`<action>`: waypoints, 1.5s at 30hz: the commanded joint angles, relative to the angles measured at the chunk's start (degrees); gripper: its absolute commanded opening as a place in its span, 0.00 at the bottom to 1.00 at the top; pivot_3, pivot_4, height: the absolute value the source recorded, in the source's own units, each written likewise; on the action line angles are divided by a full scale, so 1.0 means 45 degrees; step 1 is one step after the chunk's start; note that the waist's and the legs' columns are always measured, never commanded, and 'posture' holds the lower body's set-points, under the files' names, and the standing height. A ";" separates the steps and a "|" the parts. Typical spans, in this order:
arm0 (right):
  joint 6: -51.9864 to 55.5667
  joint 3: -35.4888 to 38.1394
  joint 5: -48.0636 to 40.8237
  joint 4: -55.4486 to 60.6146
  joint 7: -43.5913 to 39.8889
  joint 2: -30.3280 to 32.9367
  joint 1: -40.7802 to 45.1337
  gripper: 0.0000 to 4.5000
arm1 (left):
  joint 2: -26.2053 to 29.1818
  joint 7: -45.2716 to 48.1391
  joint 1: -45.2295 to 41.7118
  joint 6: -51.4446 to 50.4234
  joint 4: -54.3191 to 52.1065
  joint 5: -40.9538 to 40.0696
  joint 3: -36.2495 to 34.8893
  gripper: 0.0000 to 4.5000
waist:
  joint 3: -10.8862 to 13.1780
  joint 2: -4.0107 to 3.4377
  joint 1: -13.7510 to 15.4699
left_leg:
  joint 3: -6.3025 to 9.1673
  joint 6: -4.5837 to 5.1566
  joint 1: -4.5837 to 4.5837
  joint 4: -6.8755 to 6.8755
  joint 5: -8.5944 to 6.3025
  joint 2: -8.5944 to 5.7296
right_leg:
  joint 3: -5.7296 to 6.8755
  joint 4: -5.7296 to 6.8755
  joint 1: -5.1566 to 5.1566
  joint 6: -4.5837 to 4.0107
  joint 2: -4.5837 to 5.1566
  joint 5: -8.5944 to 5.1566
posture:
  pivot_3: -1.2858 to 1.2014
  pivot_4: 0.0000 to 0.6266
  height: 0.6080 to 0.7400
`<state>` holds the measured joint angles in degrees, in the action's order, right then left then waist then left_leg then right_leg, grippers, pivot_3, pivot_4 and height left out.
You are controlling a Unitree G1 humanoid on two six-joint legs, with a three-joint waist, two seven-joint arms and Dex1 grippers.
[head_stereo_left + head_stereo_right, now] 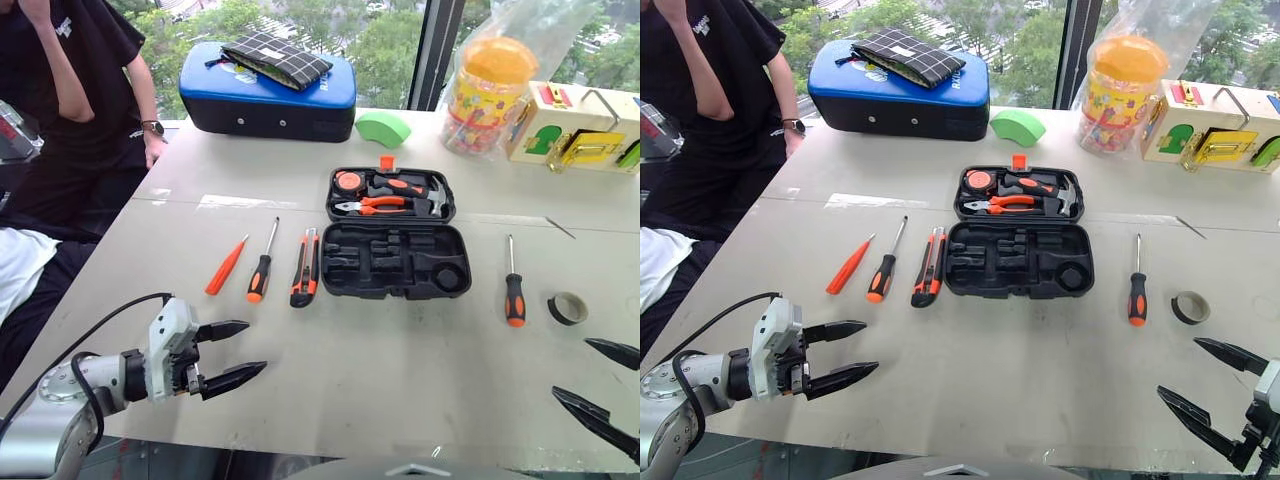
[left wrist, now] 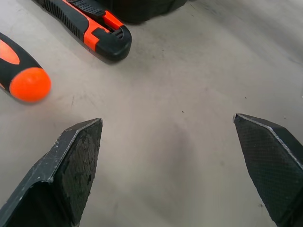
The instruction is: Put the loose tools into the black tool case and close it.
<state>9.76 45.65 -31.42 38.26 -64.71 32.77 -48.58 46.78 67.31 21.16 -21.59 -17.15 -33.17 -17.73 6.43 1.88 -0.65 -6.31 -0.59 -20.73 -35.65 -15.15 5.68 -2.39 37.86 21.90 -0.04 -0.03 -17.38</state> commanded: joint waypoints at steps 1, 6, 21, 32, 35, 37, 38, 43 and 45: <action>-0.0418 0.0000 -0.0203 -0.0004 0.0185 0.0044 0.0431 0.92 | -0.0678 -0.1126 -0.0427 -0.0372 -0.0638 -0.0614 -0.0256 1.00 | 0.0001 -0.0002 -0.0001 | 0.0003 0.0000 0.0000 0.0002 0.0000 0.0000 | 0.0001 -0.0001 0.0000 -0.0001 -0.0001 -0.0001 | 0.52 0.24 1.00; 0.0093 -0.0742 -0.1419 0.0856 0.1136 0.0337 0.2056 0.92 | -0.2395 -0.6332 -0.1954 -0.3068 -0.1456 -0.1323 -0.1434 1.00 | 0.0010 -0.0001 -0.0016 | 0.0039 0.0001 0.0001 -0.0037 -0.0001 0.0000 | 0.0007 0.0007 -0.0044 0.0018 0.0016 -0.0006 | 0.52 0.24 1.00; 0.0724 -0.2353 -0.1860 0.2157 0.1675 0.1614 0.3443 0.92 | -0.2550 -1.0065 -0.5656 -0.6041 -0.0449 -0.0152 -0.0124 1.00 | 0.0001 0.0029 0.0103 | 0.0141 0.0008 -0.0040 -0.0075 -0.0005 -0.0117 | 0.0007 0.0019 -0.0075 0.0074 0.0016 -0.0034 | 0.52 0.24 1.00; 0.0357 -0.1807 -0.2060 0.2223 0.1290 0.1362 0.2482 0.92 | -0.4660 -1.3307 -0.6162 -0.8572 -0.2774 0.0353 0.1149 1.00 | 0.0001 0.0022 0.0066 | 0.0162 0.0009 -0.0032 -0.0092 -0.0004 -0.0120 | 0.0007 0.0027 -0.0100 0.0081 0.0016 -0.0033 | 0.52 0.24 1.00; 0.0310 -0.1566 -0.2114 0.2225 0.1293 0.1403 0.2405 0.93 | -0.5090 -1.3908 -0.6201 -0.8816 -0.2724 0.0966 0.1886 0.95 | 0.0002 0.0021 0.0046 | 0.0173 0.0009 -0.0027 -0.0098 -0.0004 -0.0123 | 0.0011 0.0027 -0.0109 0.0081 0.0012 -0.0033 | 0.52 0.24 1.00; 0.0322 -0.1369 -0.2240 0.2281 0.1288 0.1410 0.2337 0.93 | -0.5316 -1.4201 -0.6127 -0.8773 -0.2614 0.1367 0.2216 0.82 | 0.0001 0.0023 0.0031 | 0.0172 0.0009 -0.0024 -0.0098 -0.0004 -0.0124 | 0.0010 0.0027 -0.0113 0.0081 0.0009 -0.0033 | 0.52 0.24 1.00; 0.0322 -0.1295 -0.2283 0.2318 0.1278 0.1397 0.2289 0.93 | -0.5396 -1.4261 -0.6099 -0.8680 -0.2582 0.1527 0.2336 0.74 | 0.0002 0.0019 0.0032 | 0.0176 0.0009 -0.0020 -0.0098 -0.0004 -0.0124 | 0.0011 0.0026 -0.0119 0.0081 0.0010 -0.0033 | 0.52 0.24 1.00; 0.0171 -0.1097 -0.2537 0.2543 0.1348 0.1233 0.2201 0.93 | -0.5451 -1.3911 -0.5997 -0.8146 -0.2528 0.1894 0.2407 0.20 | -0.0001 0.0011 0.0064 | 0.0180 0.0009 -0.0012 -0.0098 -0.0004 -0.0127 | 0.0014 0.0020 -0.0132 0.0080 0.0012 -0.0034 | 0.52 0.24 1.00; 0.0085 -0.1125 -0.2654 0.2609 0.1442 0.1115 0.2252 0.93 | -0.5414 -1.3468 -0.6058 -0.7348 -0.2587 0.1830 0.2059 0.17 | 0.0003 0.0014 0.0072 | 0.0179 0.0009 -0.0012 -0.0098 -0.0004 -0.0128 | 0.0014 0.0020 -0.0132 0.0081 0.0013 -0.0034 | 0.52 0.24 1.00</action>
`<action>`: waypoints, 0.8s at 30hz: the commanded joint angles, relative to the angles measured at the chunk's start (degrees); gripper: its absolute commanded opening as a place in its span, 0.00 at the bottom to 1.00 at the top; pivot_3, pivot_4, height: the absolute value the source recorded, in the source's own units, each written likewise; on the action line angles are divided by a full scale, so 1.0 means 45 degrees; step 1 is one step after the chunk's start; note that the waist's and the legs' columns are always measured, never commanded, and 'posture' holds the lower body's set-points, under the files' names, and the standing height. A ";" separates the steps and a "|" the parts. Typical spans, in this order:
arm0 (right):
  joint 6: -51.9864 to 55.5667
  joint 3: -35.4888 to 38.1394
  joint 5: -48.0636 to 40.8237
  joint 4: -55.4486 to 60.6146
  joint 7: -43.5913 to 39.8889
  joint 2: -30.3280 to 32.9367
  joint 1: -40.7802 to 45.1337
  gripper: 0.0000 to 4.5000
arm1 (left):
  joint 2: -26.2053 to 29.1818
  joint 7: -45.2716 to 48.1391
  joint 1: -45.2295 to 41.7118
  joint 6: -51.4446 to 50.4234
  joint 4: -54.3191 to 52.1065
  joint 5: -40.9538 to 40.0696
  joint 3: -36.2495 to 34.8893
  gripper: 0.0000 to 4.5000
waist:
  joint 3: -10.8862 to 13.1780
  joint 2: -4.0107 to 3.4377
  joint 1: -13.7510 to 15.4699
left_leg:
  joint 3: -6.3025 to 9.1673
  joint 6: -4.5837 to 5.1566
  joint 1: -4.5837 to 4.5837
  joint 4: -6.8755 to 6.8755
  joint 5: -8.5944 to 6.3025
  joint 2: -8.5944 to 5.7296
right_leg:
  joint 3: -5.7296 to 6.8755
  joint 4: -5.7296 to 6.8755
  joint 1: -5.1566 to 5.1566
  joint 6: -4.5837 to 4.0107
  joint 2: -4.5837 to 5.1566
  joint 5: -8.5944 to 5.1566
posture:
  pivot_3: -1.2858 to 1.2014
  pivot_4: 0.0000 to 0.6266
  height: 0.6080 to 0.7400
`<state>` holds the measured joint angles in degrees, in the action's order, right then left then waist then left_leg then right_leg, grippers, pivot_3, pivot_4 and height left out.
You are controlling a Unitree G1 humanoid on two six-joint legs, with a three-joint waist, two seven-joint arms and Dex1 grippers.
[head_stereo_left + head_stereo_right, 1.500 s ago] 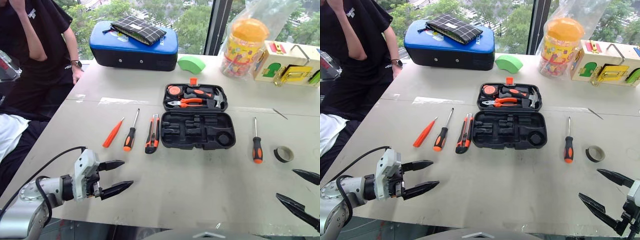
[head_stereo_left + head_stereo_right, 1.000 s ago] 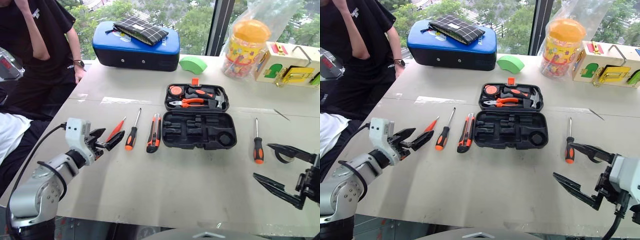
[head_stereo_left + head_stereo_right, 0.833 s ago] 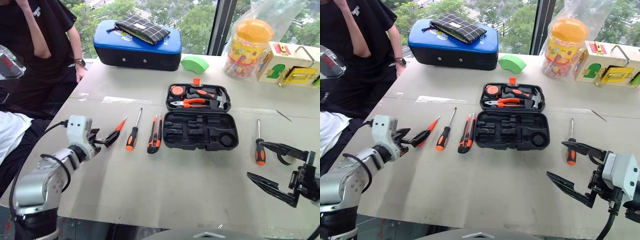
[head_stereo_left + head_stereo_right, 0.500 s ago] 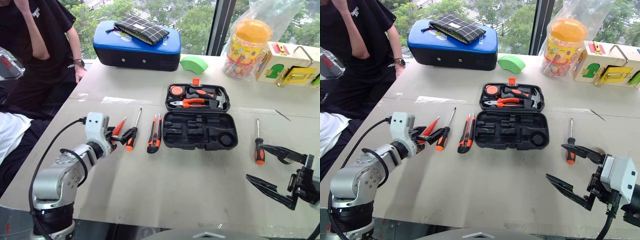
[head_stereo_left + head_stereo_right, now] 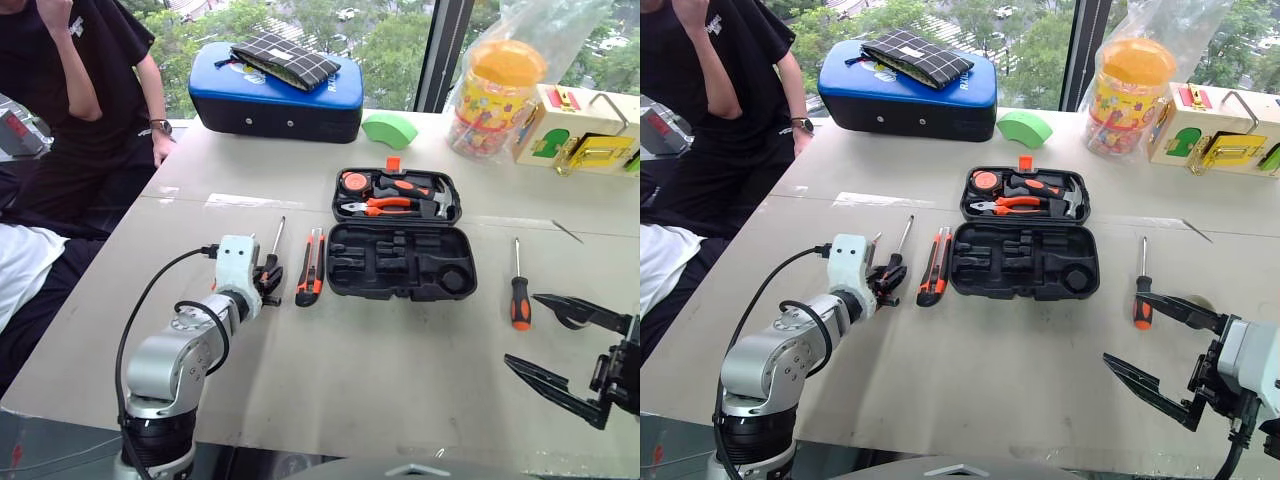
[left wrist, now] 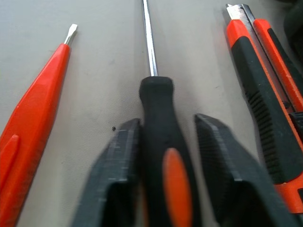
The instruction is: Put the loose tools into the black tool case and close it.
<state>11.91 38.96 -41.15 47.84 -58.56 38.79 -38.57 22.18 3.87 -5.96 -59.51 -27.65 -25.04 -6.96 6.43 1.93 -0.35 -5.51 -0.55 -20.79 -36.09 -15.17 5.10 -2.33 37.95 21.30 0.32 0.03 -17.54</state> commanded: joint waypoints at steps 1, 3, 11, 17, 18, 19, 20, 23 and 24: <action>-0.0412 0.0335 -0.0551 0.0544 0.0169 -0.0308 0.0045 0.93 | 0.0049 0.1028 -0.0193 0.1653 -0.0310 -0.0166 -0.0645 0.17 | 0.0005 0.0006 0.0008 | 0.0005 0.0000 -0.0003 0.0000 0.0000 0.0000 | 0.0002 -0.0001 0.0000 0.0000 0.0002 0.0000 | 0.52 0.24 1.00; -0.0433 0.0271 -0.0631 0.0666 0.0367 -0.0437 0.0053 0.93 | 0.0148 0.1998 -0.0803 0.2430 -0.0275 -0.0789 -0.1190 0.17 | 0.0012 0.0011 0.0010 | 0.0007 0.0000 -0.0005 0.0000 0.0000 0.0000 | 0.0004 -0.0002 0.0000 0.0000 0.0002 0.0000 | 0.52 0.24 1.00; -0.0230 0.0947 -0.1542 0.1068 0.1570 -0.0773 -0.0058 0.93 | 0.3541 1.1647 -0.6366 0.6746 0.4840 0.1308 0.4613 0.17 | 0.0005 -0.0044 0.0255 | 0.0022 0.0022 -0.0010 -0.0022 -0.0011 -0.0067 | 0.0033 -0.0006 -0.0027 0.0023 -0.0001 -0.0014 | 0.52 0.24 1.00; 0.0190 0.3109 -0.2710 0.0866 0.1874 -0.0011 -0.0513 0.93 | 0.1386 1.3806 -1.1001 1.1248 1.2082 0.4596 0.7463 0.17 | 0.0036 -0.0022 0.0259 | 0.0019 0.0071 -0.0091 -0.0057 -0.0038 -0.0087 | 0.0005 -0.0017 -0.0004 0.0051 -0.0031 -0.0031 | 0.52 0.24 1.00; 0.0314 0.3375 -0.2865 0.0900 0.2001 0.0136 -0.0547 0.93 | 0.1051 1.3952 -1.1470 1.1906 1.3174 0.4993 0.7651 0.17 | 0.0035 -0.0022 0.0251 | 0.0052 0.0072 -0.0116 -0.0070 -0.0038 -0.0104 | -0.0007 -0.0020 0.0006 0.0063 -0.0046 -0.0037 | 0.52 0.24 1.00; 0.0410 0.3583 -0.2919 0.0916 0.2097 0.0246 -0.0592 0.93 | 0.0855 1.4158 -1.1846 1.2734 1.4238 0.5588 0.8040 0.17 | 0.0026 -0.0025 0.0223 | 0.0074 0.0074 -0.0152 -0.0069 -0.0038 -0.0115 | -0.0012 -0.0034 0.0023 0.0068 -0.0057 -0.0039 | 0.52 0.24 1.00; 0.0504 0.3690 -0.2933 0.0956 0.2183 0.0330 -0.0615 0.93 | 0.0744 1.4327 -1.2113 1.3522 1.5092 0.6076 0.8334 0.17 | 0.0025 -0.0024 0.0209 | 0.0099 0.0077 -0.0193 -0.0071 -0.0040 -0.0118 | -0.0037 -0.0038 0.0039 0.0073 -0.0073 -0.0041 | 0.52 0.24 1.00; 0.0676 0.3707 -0.2909 0.1095 0.2359 0.0443 -0.0624 0.93 | 0.0305 1.4718 -1.2679 1.4864 1.7046 0.6739 0.8484 0.17 | 0.0020 -0.0036 0.0132 | 0.0116 0.0088 -0.0204 -0.0052 -0.0046 -0.0124 | -0.0120 -0.0042 0.0045 0.0090 -0.0138 -0.0052 | 0.52 0.24 1.00; 0.0722 0.3676 -0.2887 0.1140 0.2398 0.0453 -0.0618 0.93 | 0.0201 1.4655 -1.2865 1.5470 1.7634 0.7083 0.8584 0.17 | 0.0022 -0.0032 0.0139 | 0.0143 0.0088 -0.0210 -0.0050 -0.0046 -0.0123 | -0.0172 -0.0038 0.0046 0.0094 -0.0175 -0.0055 | 0.52 0.24 1.00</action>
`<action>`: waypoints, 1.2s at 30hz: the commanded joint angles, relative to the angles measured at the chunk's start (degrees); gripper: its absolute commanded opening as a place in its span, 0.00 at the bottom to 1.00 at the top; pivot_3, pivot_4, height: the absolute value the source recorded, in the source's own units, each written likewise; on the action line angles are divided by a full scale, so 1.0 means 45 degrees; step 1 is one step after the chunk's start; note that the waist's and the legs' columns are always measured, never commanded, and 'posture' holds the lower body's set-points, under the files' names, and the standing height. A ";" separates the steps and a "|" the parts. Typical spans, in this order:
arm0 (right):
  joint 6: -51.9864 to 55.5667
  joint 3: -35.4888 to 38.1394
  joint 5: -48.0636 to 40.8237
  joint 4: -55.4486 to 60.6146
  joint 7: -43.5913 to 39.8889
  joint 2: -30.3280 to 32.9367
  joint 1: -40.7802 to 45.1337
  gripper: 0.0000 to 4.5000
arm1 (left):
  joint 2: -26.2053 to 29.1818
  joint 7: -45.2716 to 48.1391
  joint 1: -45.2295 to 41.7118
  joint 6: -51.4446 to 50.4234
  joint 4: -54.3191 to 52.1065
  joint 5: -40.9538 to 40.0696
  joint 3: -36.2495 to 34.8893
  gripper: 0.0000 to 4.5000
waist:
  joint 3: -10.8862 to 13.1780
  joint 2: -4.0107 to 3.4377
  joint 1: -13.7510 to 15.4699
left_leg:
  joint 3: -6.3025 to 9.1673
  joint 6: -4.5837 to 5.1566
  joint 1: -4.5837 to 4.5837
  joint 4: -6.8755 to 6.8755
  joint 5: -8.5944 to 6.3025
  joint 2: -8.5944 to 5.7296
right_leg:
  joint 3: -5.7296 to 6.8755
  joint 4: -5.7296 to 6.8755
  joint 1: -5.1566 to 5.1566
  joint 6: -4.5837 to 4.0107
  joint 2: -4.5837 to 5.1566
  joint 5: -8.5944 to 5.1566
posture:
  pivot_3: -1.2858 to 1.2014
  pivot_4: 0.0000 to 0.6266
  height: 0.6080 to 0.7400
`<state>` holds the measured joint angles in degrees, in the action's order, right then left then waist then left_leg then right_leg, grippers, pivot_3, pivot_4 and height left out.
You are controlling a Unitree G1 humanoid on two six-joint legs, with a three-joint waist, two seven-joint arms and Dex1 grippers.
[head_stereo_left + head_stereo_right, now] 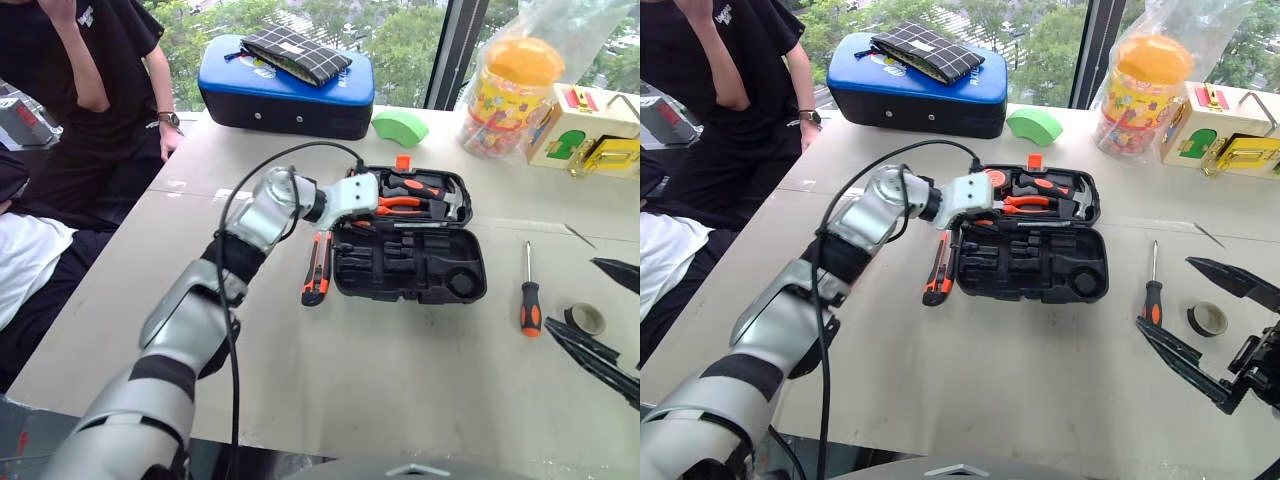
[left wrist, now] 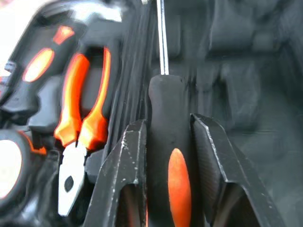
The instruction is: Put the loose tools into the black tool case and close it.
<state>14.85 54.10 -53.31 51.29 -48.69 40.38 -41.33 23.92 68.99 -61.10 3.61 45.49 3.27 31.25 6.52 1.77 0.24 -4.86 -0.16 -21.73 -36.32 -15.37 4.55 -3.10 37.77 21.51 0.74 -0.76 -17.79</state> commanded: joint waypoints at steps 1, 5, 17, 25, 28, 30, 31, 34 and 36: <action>0.0111 0.0279 -0.0161 0.0423 0.0252 0.0116 0.0006 0.93 | -0.0306 0.0147 -0.0782 0.1837 0.1901 0.1013 0.0109 0.17 | 0.0005 0.0011 0.0029 | 0.0034 0.0000 -0.0016 -0.0006 0.0001 0.0002 | -0.0034 0.0000 0.0004 0.0002 -0.0028 -0.0001 | 0.52 0.24 1.00; 0.0242 0.0248 -0.0202 0.0658 0.0452 0.0113 0.0030 0.93 | -0.0780 -0.0516 -0.1462 0.2727 0.3617 0.1749 0.0072 0.17 | 0.0003 0.0012 0.0027 | 0.0056 0.0002 -0.0025 -0.0028 0.0002 -0.0009 | -0.0178 0.0013 -0.0003 0.0020 -0.0077 -0.0011 | 0.52 0.24 1.00; -0.0046 0.0019 0.0147 0.1022 0.0378 -0.0640 -0.0440 0.93 | -0.1426 -0.1022 -0.2329 0.3587 0.5308 0.2757 -0.0541 0.17 | -0.0007 0.0012 -0.0133 | 0.0094 0.0002 -0.0006 -0.0063 0.0003 -0.0030 | -0.0190 0.0043 -0.0040 0.0031 -0.0072 -0.0012 | 0.52 0.24 1.00; -0.0345 -0.0529 0.0702 0.1023 0.0293 -0.1085 -0.0474 0.93 | -0.1302 0.0290 -0.2488 0.1400 0.4008 0.0231 -0.3430 0.72 | -0.0001 0.0007 -0.0166 | 0.0113 0.0001 -0.0022 -0.0075 0.0003 -0.0035 | -0.0173 0.0043 -0.0050 0.0031 -0.0073 -0.0013 | 0.52 0.24 1.00; -0.0410 -0.0877 0.0986 0.1070 0.0381 -0.1200 -0.0373 0.93 | -0.1435 0.0744 -0.2127 -0.1092 0.2915 -0.0600 -0.4240 0.51 | -0.0003 0.0003 -0.0171 | 0.0132 -0.0002 -0.0028 -0.0075 0.0006 -0.0047 | -0.0166 0.0044 -0.0052 0.0048 -0.0079 -0.0025 | 0.52 0.24 1.00; -0.0444 -0.1113 0.1131 0.1070 0.0441 -0.1234 -0.0300 0.93 | -0.1610 0.0307 -0.1553 -0.2582 0.1818 -0.0862 -0.4500 0.28 | -0.0015 -0.0019 -0.0165 | 0.0144 -0.0006 -0.0033 -0.0075 0.0008 -0.0051 | -0.0173 0.0043 -0.0053 0.0054 -0.0080 -0.0029 | 0.52 0.24 1.00; -0.0460 -0.1233 0.1231 0.1042 0.0478 -0.1245 -0.0240 0.93 | -0.1750 -0.0072 -0.1136 -0.3169 0.1146 -0.0954 -0.4602 0.20 | -0.0026 -0.0038 -0.0167 | 0.0149 -0.0007 -0.0031 -0.0076 0.0008 -0.0055 | -0.0179 0.0043 -0.0060 0.0059 -0.0080 -0.0032 | 0.52 0.24 1.00; -0.0494 -0.1515 0.1533 0.0935 0.0604 -0.1303 -0.0074 0.93 | -0.2276 -0.1743 0.0011 -0.4428 -0.0396 -0.0982 -0.4882 0.01 | -0.0027 -0.0048 -0.0147 | 0.0162 -0.0013 -0.0028 -0.0086 0.0012 -0.0064 | -0.0203 0.0046 -0.0071 0.0077 -0.0075 -0.0044 | 0.52 0.24 1.00; -0.0498 -0.1678 0.1733 0.0936 0.0726 -0.1355 -0.0033 0.93 | -0.2507 -0.2827 0.0829 -0.4727 -0.1064 -0.0657 -0.4767 0.01 | -0.0022 -0.0049 -0.0142 | 0.0170 -0.0013 -0.0034 -0.0105 0.0012 -0.0065 | -0.0211 0.0051 -0.0072 0.0078 -0.0075 -0.0044 | 0.52 0.24 1.00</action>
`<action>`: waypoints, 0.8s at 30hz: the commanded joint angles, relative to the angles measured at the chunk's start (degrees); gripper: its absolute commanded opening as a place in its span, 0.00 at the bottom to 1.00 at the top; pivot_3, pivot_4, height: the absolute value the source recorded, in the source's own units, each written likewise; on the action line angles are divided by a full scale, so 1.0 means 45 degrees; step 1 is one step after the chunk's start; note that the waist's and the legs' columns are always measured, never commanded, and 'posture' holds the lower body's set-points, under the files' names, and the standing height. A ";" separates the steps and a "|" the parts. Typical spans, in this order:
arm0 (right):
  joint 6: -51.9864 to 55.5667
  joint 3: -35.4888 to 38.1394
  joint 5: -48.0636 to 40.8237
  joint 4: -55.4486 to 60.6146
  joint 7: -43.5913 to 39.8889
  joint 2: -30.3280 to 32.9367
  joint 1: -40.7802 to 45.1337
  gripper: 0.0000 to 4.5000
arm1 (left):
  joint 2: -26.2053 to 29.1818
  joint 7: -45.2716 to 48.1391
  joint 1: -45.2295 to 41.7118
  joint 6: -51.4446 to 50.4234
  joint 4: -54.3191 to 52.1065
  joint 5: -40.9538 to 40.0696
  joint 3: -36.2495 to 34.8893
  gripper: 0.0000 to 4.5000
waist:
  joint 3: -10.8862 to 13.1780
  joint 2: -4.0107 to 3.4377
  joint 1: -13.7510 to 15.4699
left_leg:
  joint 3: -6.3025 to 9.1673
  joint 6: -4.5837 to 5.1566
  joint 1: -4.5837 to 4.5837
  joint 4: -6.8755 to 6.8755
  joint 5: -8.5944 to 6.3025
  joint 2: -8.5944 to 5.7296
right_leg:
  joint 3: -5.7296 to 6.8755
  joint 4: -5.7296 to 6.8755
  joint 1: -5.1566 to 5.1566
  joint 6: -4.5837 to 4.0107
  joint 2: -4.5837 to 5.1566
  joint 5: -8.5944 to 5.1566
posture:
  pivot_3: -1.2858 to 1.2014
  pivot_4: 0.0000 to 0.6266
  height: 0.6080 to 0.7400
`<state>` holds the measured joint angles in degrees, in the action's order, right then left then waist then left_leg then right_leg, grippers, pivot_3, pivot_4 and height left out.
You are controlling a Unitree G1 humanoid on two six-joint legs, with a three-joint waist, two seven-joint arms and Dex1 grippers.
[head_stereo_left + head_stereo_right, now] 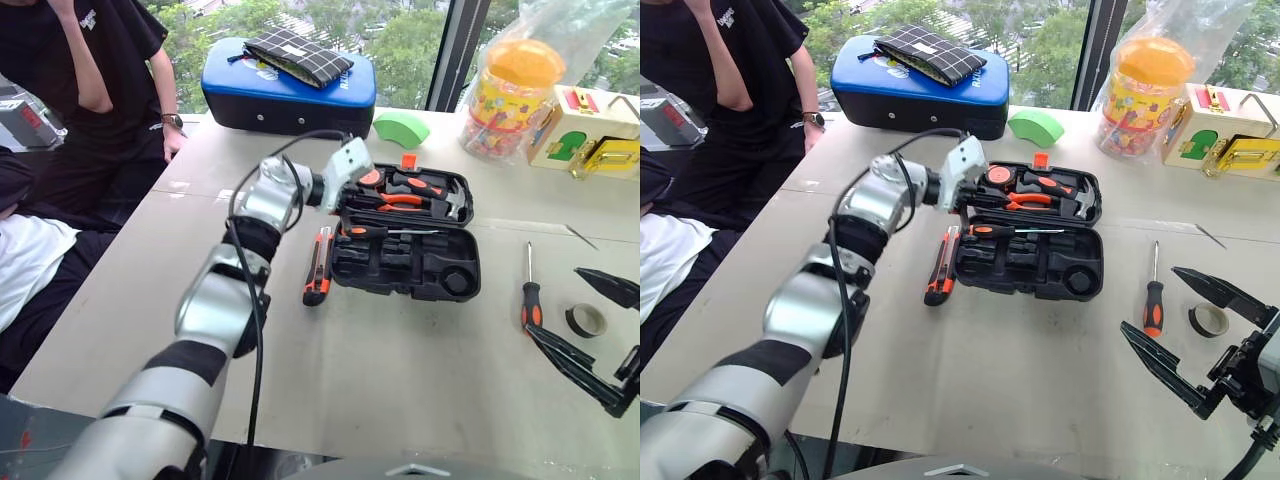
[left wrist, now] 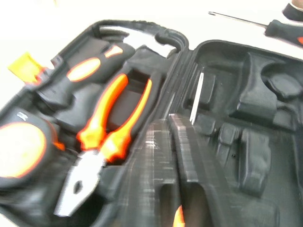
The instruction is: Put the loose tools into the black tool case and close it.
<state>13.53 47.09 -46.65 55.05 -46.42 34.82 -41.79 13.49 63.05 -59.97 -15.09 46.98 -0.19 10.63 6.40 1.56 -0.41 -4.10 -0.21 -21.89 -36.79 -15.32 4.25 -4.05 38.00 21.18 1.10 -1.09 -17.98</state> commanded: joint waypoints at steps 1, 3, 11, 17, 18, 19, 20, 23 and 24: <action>-0.0209 -0.0176 0.0303 0.0123 0.0266 -0.0161 0.0042 0.93 | -0.0318 -0.1823 0.1015 -0.1031 -0.1823 0.0140 -0.0107 0.01 | 0.0004 -0.0002 -0.0008 | 0.0001 0.0003 -0.0005 -0.0012 -0.0002 -0.0001 | -0.0002 0.0002 0.0000 0.0001 0.0000 0.0000 | 0.52 0.24 1.00; -0.0152 -0.0301 0.0414 0.0191 0.0378 -0.0239 -0.0048 0.93 | -0.0420 -0.2319 0.1750 -0.1368 -0.2397 0.0492 0.0332 0.01 | 0.0002 -0.0005 -0.0027 | 0.0008 0.0003 0.0004 -0.0016 -0.0002 -0.0001 | -0.0015 0.0011 -0.0002 0.0001 0.0001 0.0001 | 0.52 0.24 1.00; 0.1543 -0.0943 0.1505 -0.0275 0.1680 -0.0058 -0.0433 0.93 | -0.0251 -0.2989 0.2578 0.1570 -0.1370 0.2518 0.2552 0.01 | -0.0118 -0.0041 0.0030 | 0.0010 0.0013 0.0043 -0.0039 -0.0008 -0.0010 | -0.0014 0.0000 -0.0081 0.0002 0.0005 -0.0001 | 0.52 0.24 1.00; 0.3022 -0.1619 0.1120 -0.0180 0.3379 0.0116 0.0754 0.93 | -0.0219 -0.3851 0.1027 0.5254 0.1757 0.3656 0.3047 0.01 | -0.0155 -0.0051 0.0062 | 0.0015 0.0023 0.0047 -0.0043 -0.0014 -0.0018 | -0.0020 -0.0002 -0.0103 0.0002 0.0010 -0.0002 | 0.52 0.24 1.00; 0.3358 -0.1828 0.1168 -0.0121 0.3556 0.0238 0.0835 0.93 | -0.0188 -0.3822 0.0855 0.5551 0.2109 0.3574 0.2916 0.01 | -0.0158 -0.0052 0.0059 | 0.0020 0.0023 0.0042 -0.0046 -0.0014 -0.0019 | -0.0018 -0.0004 -0.0097 0.0001 0.0009 -0.0002 | 0.52 0.24 1.00; 0.3706 -0.2048 0.1308 -0.0035 0.3739 0.0421 0.0895 0.93 | -0.0207 -0.3643 0.0727 0.5735 0.2345 0.3251 0.2611 0.01 | -0.0159 -0.0048 0.0056 | 0.0018 0.0026 0.0041 -0.0046 -0.0016 -0.0019 | -0.0021 -0.0003 -0.0102 0.0001 0.0008 -0.0002 | 0.52 0.24 1.00; 0.4421 -0.2411 0.1815 0.0094 0.4294 0.0805 0.1060 0.93 | -0.0249 -0.3069 0.0623 0.5699 0.2244 0.2372 0.1910 0.01 | -0.0158 -0.0048 0.0053 | 0.0019 0.0027 0.0041 -0.0046 -0.0017 -0.0018 | -0.0019 -0.0003 -0.0102 0.0001 0.0006 -0.0003 | 0.52 0.24 1.00; 0.6448 -0.3248 0.3136 0.0415 0.6191 0.1561 0.1700 0.93 | -0.0266 -0.0500 0.0628 0.4090 0.0867 -0.0448 0.0008 0.01 | -0.0133 -0.0068 -0.0077 | 0.0003 0.0025 0.0032 -0.0044 -0.0015 -0.0015 | -0.0012 0.0011 -0.0072 0.0001 0.0007 -0.0003 | 0.52 0.24 1.00; 0.7507 -0.3596 0.3005 0.0204 0.6901 0.1603 0.2339 0.93 | -0.0009 0.0519 0.0833 0.3009 -0.0247 -0.1418 -0.0434 0.01 | -0.0131 -0.0064 -0.0083 | 0.0005 0.0024 0.0010 -0.0045 -0.0014 -0.0015 | -0.0005 0.0017 -0.0040 0.0001 0.0007 -0.0003 | 0.52 0.24 1.00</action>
<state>40.86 32.25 -34.38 55.30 -20.94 41.50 -34.15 12.21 58.17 -56.02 4.38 53.55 1.50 13.14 5.81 1.27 -0.78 -4.06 -0.13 -21.92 -37.01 -15.37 4.21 -4.05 38.10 21.10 1.10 -1.09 -17.99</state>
